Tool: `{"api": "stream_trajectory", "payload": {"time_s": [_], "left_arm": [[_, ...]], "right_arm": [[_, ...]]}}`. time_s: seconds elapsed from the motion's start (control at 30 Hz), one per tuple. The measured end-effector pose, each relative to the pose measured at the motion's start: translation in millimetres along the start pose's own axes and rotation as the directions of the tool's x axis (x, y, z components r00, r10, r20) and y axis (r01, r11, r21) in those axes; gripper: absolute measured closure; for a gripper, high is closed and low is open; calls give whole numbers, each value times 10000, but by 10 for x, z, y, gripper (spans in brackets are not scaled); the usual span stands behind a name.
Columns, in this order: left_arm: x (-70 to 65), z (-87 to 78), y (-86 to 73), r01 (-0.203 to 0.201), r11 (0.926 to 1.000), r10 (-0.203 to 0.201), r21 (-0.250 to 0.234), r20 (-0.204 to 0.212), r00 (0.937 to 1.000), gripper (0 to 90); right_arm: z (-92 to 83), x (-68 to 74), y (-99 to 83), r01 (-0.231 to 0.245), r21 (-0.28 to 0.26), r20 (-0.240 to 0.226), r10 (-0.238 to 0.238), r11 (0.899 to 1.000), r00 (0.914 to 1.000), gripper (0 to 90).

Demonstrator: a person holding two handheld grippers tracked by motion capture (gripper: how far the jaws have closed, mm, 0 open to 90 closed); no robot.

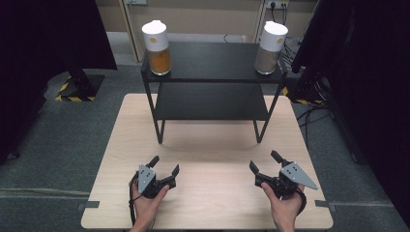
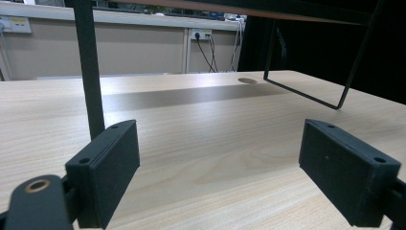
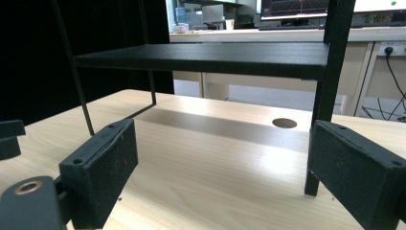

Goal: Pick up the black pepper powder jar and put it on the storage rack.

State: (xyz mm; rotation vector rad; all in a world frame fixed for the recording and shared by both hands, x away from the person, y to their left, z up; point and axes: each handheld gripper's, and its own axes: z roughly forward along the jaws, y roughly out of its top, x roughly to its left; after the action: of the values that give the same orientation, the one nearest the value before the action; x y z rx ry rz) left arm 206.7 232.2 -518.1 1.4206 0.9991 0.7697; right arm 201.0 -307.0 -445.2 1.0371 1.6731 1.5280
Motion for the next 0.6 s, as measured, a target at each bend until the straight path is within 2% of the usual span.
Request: {"api": "stream_trajectory", "payload": {"time_s": [0.3, 0.6], "left_arm": [[0, -1, -1, -11, 10000, 11, -8, 5, 10000, 134], [-1, -1, -2, -9, 10000, 9, -10, -6, 10000, 134]], "right_arm": [[12, -28, -74, 124, 513, 18, -125, 9986, 9999, 103], [24, -76, -175, 39, 989, -6, -38, 9951, 10000, 103]]}}
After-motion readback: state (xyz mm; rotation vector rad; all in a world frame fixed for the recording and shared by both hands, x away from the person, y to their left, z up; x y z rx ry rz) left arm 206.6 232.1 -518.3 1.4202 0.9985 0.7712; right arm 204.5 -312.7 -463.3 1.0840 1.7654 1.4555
